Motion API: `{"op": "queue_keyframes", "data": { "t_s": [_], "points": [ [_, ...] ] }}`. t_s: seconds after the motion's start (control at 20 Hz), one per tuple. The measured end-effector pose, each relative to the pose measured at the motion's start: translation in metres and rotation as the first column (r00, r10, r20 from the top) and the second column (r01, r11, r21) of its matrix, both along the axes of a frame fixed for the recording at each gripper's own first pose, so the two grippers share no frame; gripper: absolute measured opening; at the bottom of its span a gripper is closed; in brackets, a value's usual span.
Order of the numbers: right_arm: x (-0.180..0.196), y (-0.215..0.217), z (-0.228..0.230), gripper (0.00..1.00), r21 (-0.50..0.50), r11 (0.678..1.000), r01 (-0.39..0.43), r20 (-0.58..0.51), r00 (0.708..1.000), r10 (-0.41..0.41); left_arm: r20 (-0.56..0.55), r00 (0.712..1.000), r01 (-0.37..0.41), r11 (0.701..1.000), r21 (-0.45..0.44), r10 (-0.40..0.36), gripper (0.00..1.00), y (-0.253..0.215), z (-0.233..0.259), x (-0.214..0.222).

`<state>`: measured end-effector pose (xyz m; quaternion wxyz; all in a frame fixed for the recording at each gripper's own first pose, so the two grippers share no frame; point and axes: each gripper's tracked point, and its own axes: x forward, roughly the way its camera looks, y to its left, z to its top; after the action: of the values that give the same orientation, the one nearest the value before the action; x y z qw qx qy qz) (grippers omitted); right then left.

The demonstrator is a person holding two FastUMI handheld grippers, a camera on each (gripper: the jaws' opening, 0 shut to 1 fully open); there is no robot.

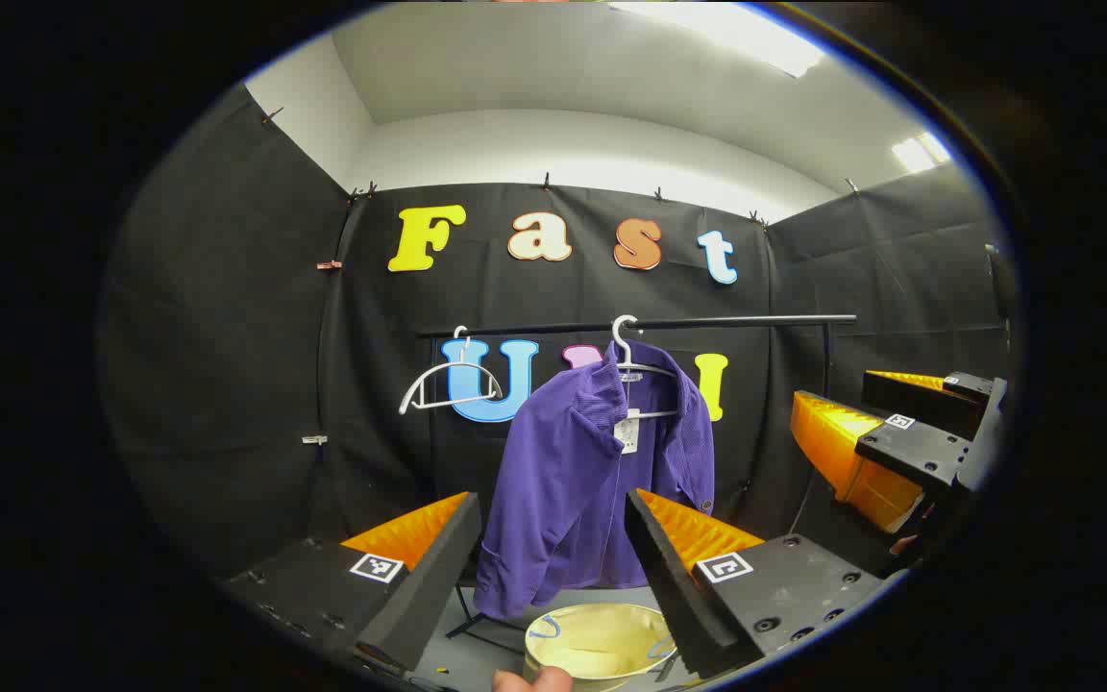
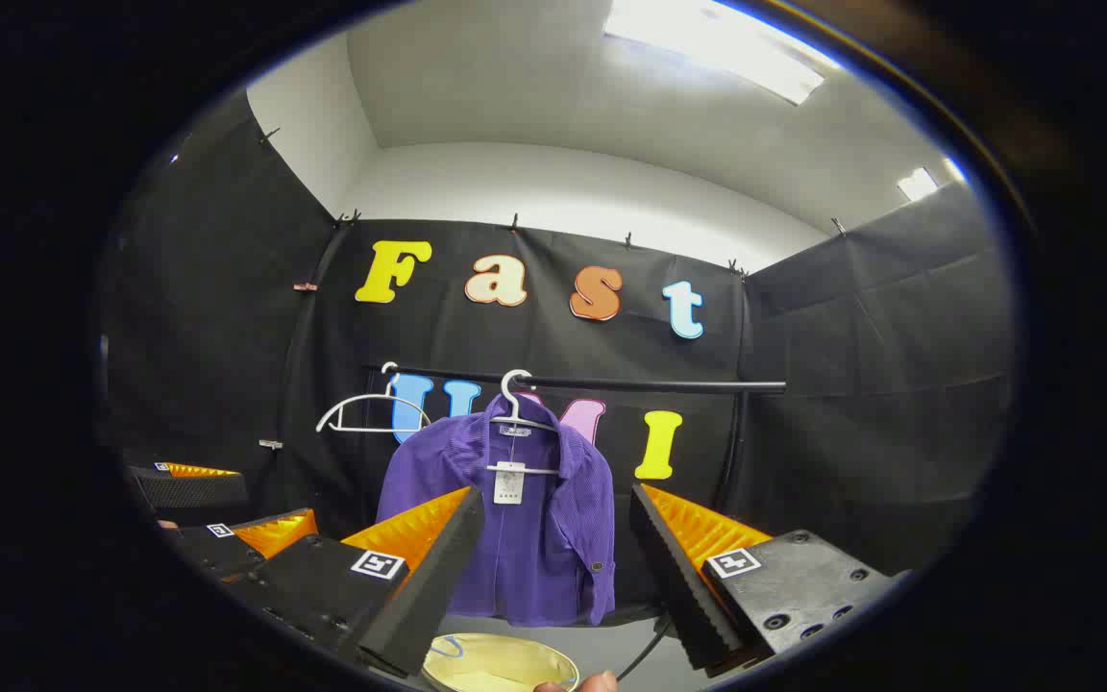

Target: Grasp the clothes on the hanger with both hands and then place them into the laundry hamper below.

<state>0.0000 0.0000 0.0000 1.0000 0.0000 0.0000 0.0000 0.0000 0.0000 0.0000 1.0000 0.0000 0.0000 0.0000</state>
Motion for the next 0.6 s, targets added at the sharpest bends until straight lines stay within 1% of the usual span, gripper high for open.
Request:
{"op": "queue_keyframes", "data": {
  "t_s": [0.2,0.25,0.3,0.35,0.55,0.6],
  "points": [
    [-0.0005,-0.0016,0.0003,0.98,-0.004,1.0,0.006,0.001,1.0,-0.006,0.0,1.0,0.009,1.0,0.006,-0.009,0.95,-0.0028,0.0,0.0012],
    [-0.001,-0.0014,-0.0002,0.98,-0.004,1.0,0.008,0.0,1.0,-0.008,0.0,1.0,0.012,1.0,0.007,-0.012,0.98,-0.0032,-0.0007,0.0011],
    [-0.0002,-0.0016,-0.0004,0.98,-0.002,1.0,0.009,0.0,1.0,-0.009,0.0,1.0,0.013,1.0,0.008,-0.013,0.98,-0.0034,-0.0003,0.0014],
    [-0.0003,-0.0024,-0.0003,0.98,-0.002,1.0,0.009,0.0,1.0,-0.009,-0.001,1.0,0.014,1.0,0.008,-0.014,0.95,-0.0033,-0.0017,0.0016],
    [0.0009,-0.0025,0.0004,0.98,-0.005,1.0,0.009,0.003,1.0,-0.009,0.0,1.0,0.015,1.0,0.007,-0.015,0.95,-0.0026,-0.001,0.0038],
    [0.0017,-0.0023,0.0006,0.98,-0.006,1.0,0.009,0.003,1.0,-0.009,0.0,1.0,0.016,1.0,0.007,-0.016,0.92,-0.0028,0.0002,0.0048]
  ]
}}
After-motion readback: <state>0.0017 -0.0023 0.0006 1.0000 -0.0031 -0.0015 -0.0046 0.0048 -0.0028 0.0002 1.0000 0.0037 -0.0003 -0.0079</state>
